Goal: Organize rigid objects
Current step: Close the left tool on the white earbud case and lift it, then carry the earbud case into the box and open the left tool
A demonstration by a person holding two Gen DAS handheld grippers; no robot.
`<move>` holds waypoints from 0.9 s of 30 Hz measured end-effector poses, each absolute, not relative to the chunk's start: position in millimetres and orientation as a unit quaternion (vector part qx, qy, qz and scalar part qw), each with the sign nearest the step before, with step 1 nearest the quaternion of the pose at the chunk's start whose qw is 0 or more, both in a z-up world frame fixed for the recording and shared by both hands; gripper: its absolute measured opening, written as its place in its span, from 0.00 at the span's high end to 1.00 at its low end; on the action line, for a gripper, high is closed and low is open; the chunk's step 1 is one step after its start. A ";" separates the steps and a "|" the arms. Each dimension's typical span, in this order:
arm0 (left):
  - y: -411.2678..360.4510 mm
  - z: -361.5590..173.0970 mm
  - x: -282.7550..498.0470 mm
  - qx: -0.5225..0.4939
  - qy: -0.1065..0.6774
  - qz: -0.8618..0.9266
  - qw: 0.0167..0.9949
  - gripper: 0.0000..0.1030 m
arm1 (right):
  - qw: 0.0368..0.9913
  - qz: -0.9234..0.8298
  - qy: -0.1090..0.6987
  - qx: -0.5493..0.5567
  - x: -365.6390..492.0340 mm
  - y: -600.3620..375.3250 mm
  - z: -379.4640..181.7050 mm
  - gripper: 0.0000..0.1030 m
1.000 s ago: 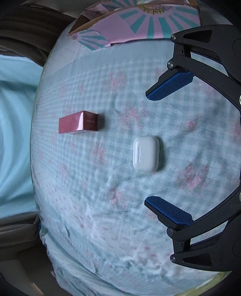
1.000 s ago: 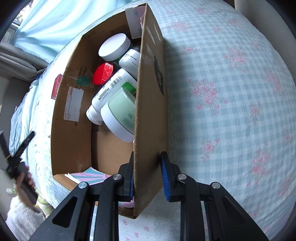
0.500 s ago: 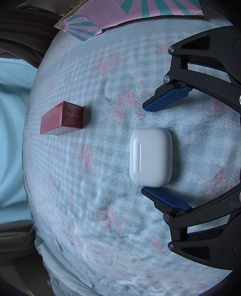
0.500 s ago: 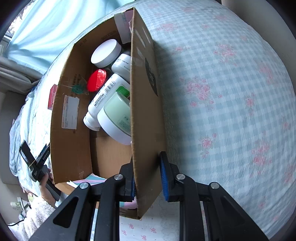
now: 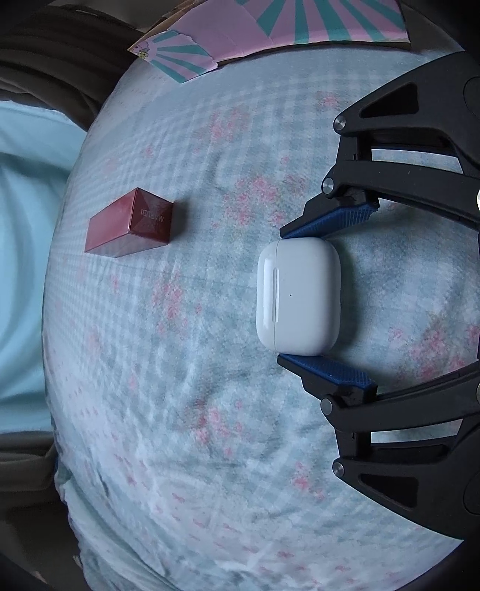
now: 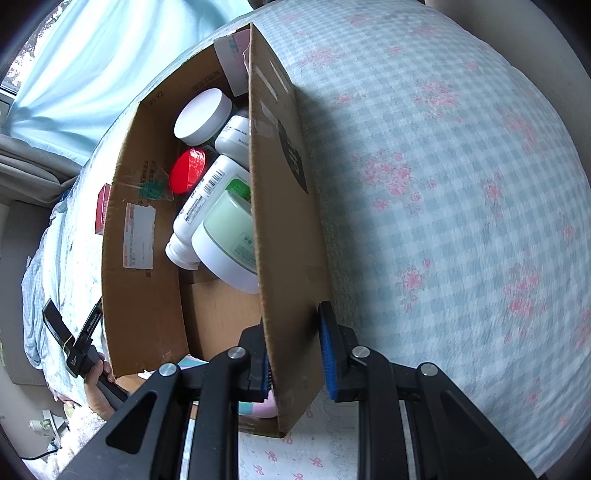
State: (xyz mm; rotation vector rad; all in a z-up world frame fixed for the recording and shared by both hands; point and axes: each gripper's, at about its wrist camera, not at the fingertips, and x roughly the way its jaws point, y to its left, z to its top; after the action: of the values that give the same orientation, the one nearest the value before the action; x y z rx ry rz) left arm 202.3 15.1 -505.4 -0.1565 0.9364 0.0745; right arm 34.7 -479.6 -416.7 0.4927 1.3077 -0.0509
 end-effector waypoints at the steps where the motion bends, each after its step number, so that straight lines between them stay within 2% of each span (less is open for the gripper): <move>1: 16.6 -504.5 201.8 -0.082 0.450 0.036 0.889 0.45 | 0.766 -0.024 0.601 0.227 34.3 -479.5 -416.6 0.80; 11: 21.3 -472.4 194.8 -0.094 0.438 0.040 0.893 0.45 | 0.765 -0.024 0.602 0.227 34.5 -478.7 -416.3 0.80; 20: -7.3 -365.6 202.0 -0.080 0.398 0.014 0.914 0.45 | 0.760 -0.022 0.609 0.226 36.0 -478.9 -416.1 0.80; 27: -79.1 -276.7 222.0 -0.043 0.361 -0.046 0.930 0.45 | 0.758 -0.016 0.614 0.218 41.5 -476.3 -418.2 0.80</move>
State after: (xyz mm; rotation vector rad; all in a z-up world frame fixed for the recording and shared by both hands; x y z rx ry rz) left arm 222.0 -79.1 -276.7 -0.0889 0.7396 -0.0949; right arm 41.5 -476.3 -418.2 0.4754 1.3375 -0.0356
